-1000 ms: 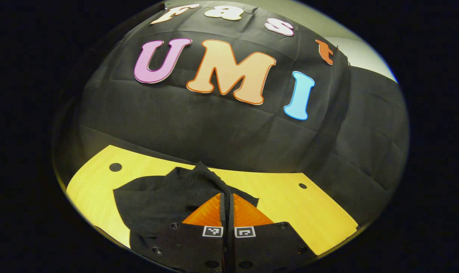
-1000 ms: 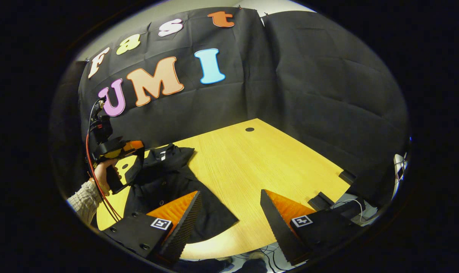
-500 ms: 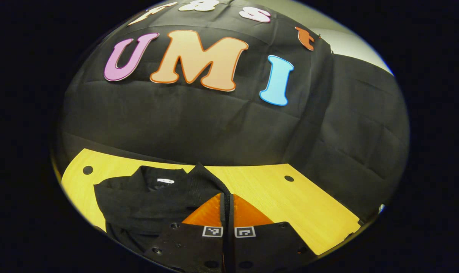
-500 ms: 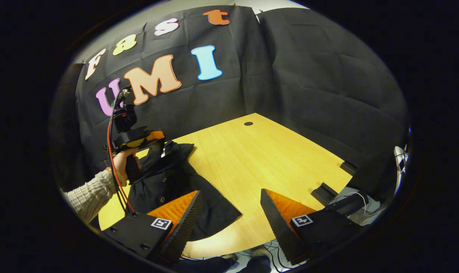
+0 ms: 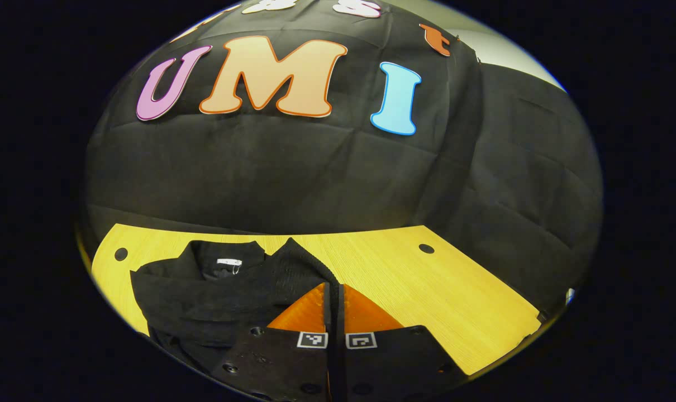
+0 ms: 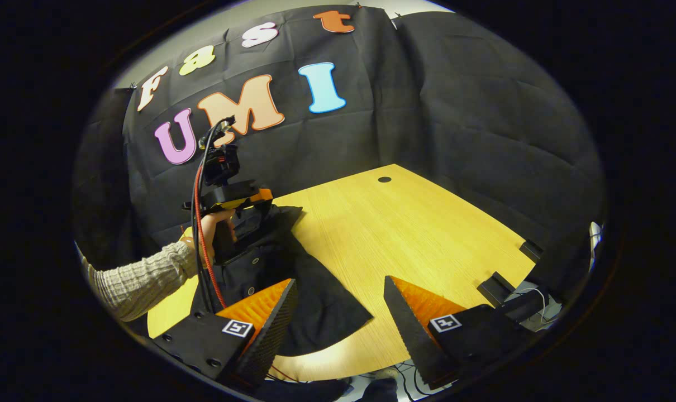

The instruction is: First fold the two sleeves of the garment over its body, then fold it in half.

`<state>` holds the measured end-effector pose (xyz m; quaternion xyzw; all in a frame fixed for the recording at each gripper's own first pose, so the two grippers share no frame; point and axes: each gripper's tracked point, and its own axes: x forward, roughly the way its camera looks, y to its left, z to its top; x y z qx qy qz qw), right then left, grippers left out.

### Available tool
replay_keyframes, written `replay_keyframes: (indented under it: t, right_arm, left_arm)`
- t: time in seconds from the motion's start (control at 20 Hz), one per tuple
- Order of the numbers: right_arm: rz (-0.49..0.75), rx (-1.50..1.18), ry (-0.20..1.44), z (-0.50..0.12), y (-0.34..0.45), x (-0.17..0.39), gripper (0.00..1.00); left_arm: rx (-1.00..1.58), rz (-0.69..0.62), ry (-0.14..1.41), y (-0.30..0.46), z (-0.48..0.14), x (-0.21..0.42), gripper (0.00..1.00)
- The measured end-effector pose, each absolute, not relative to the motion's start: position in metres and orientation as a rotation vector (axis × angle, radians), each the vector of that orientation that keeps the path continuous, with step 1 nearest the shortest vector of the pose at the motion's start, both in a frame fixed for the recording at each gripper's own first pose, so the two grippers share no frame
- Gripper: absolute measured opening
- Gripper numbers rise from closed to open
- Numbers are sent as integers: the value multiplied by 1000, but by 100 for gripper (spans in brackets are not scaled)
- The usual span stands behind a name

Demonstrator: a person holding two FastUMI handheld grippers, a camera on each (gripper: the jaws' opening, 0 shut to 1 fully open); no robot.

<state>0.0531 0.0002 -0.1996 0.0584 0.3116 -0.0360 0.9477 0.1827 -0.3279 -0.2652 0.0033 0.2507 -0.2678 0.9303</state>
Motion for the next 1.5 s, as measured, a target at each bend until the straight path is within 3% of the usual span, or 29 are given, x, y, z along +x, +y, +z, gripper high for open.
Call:
replay_keyframes:
  t: [0.25,0.35,0.45,0.65,1.2,1.5]
  right_arm:
    - [-62,119,627,-196,2,49,99]
    - [-59,130,618,-194,2,48,99]
    - [-59,119,616,-193,1,46,98]
    - [-38,110,622,-195,-1,45,99]
    - [120,63,667,-208,-5,57,99]
    - [206,24,695,-220,-8,71,99]
  left_arm:
    - [44,-576,572,-323,-287,181,3]
    - [31,-587,575,-323,-288,181,14]
    - [-5,-601,565,-324,-277,174,19]
    - [-36,-557,524,-309,-256,167,98]
    - [102,-352,322,-152,-172,93,94]
    - [109,-188,362,-82,-176,26,94]
